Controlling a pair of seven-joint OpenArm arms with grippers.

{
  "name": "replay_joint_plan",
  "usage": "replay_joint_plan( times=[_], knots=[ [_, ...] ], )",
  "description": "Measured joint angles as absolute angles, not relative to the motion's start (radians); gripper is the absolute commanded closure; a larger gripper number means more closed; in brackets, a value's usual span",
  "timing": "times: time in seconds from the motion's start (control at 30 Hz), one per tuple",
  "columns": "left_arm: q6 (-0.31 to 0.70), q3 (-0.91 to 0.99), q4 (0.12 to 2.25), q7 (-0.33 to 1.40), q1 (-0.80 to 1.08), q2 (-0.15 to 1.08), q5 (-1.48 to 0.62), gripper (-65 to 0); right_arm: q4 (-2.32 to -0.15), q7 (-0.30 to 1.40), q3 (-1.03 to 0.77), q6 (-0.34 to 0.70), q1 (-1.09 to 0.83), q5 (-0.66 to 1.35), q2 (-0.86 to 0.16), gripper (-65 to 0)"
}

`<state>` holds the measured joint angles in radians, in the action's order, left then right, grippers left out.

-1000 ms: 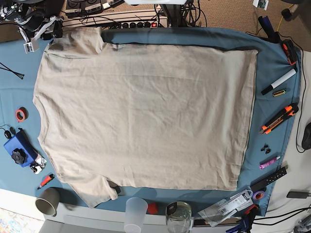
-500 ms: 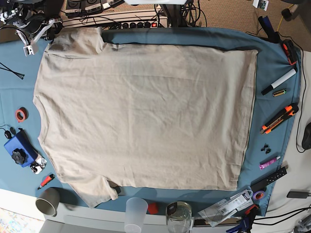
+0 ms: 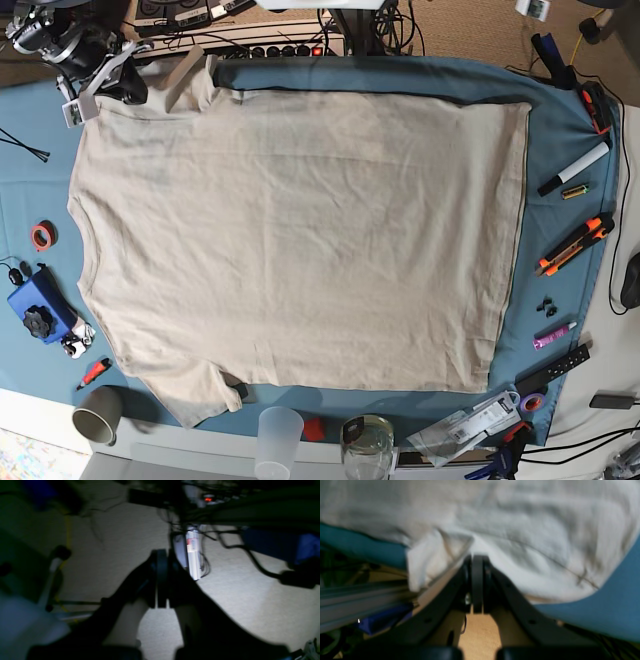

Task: Fold the T-shirt properly
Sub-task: 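Close the right gripper on the shirt edge at the shoulder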

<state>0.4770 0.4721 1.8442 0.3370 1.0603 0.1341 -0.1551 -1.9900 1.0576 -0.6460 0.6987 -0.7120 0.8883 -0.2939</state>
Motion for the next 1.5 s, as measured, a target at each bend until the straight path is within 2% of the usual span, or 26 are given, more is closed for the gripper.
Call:
replay_joint_plan(
  times=[0.53, 0.67, 0.73, 1.0, 1.2, 1.5],
  knots=[
    [0.468, 0.477, 1.989, 0.4, 1.066, 0.139, -0.154, 0.0, -1.99, 1.135, -0.654, 0.697, -0.795, 0.944, -0.29, 0.0],
    [0.468, 0.477, 1.99, 0.4, 1.066, 0.139, -0.155, 0.0, -1.99, 1.22, -0.654, 0.697, -0.795, 0.948, -0.29, -21.0],
    [0.468, 0.477, 1.99, 0.4, 1.066, 0.139, -0.155, 0.0, -1.99, 1.277, -0.654, 0.697, -0.795, 0.961, -0.29, -24.5],
    [0.468, 0.477, 1.99, 0.4, 1.066, 0.139, -0.155, 0.0, -1.856, 1.179, -0.655, 0.697, -0.78, 0.949, -0.238, -24.5],
    [0.468, 0.477, 1.99, 0.4, 1.066, 0.139, -0.155, 0.0, -1.734, 1.187, -0.656, 0.693, -0.722, 0.998, -0.229, -24.5],
    [0.468, 0.477, 1.99, 0.4, 1.066, 0.139, -0.155, 0.0, -1.728, 1.221, -0.653, 0.693, -0.638, 0.994, -0.229, -24.5]
  ],
)
